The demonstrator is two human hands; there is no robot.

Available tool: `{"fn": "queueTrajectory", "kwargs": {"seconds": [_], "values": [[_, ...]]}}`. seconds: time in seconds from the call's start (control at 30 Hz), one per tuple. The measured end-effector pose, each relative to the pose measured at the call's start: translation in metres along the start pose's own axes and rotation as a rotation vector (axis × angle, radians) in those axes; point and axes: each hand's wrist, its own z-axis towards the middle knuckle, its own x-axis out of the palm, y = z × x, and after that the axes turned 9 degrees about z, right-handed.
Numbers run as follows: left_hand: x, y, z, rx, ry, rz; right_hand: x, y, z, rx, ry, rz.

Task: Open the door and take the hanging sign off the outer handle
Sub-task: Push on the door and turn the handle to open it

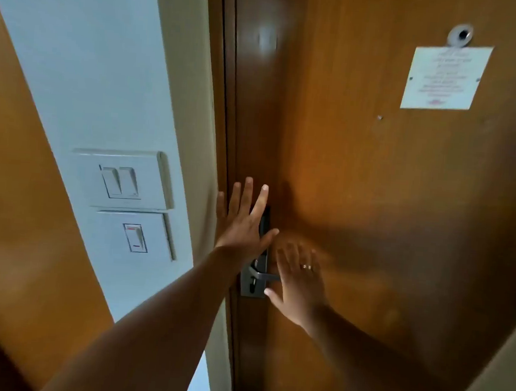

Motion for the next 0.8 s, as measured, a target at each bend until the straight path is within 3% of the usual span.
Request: {"fn": "queueTrajectory", "kwargs": {"seconds": [0.13,0.37,0.5,0.8], "values": [[0.017,-0.001,0.011,0.012,-0.011,-0.038,0.049,0.021,0.001,0.110,0.172,-0.022],[0.030,-0.016,0.060,-0.013,-0.203,-0.111,0.079,0.022,0.020,0.161,0.275,-0.036],[0.039,-0.009,0.083,-0.021,-0.347,-0.073,0.088,0.018,0.025,0.148,0.209,-0.012],[0.060,-0.014,0.092,-0.057,-0.425,-0.035,0.100,0.023,0.027,0.152,0.156,-0.062]]}}
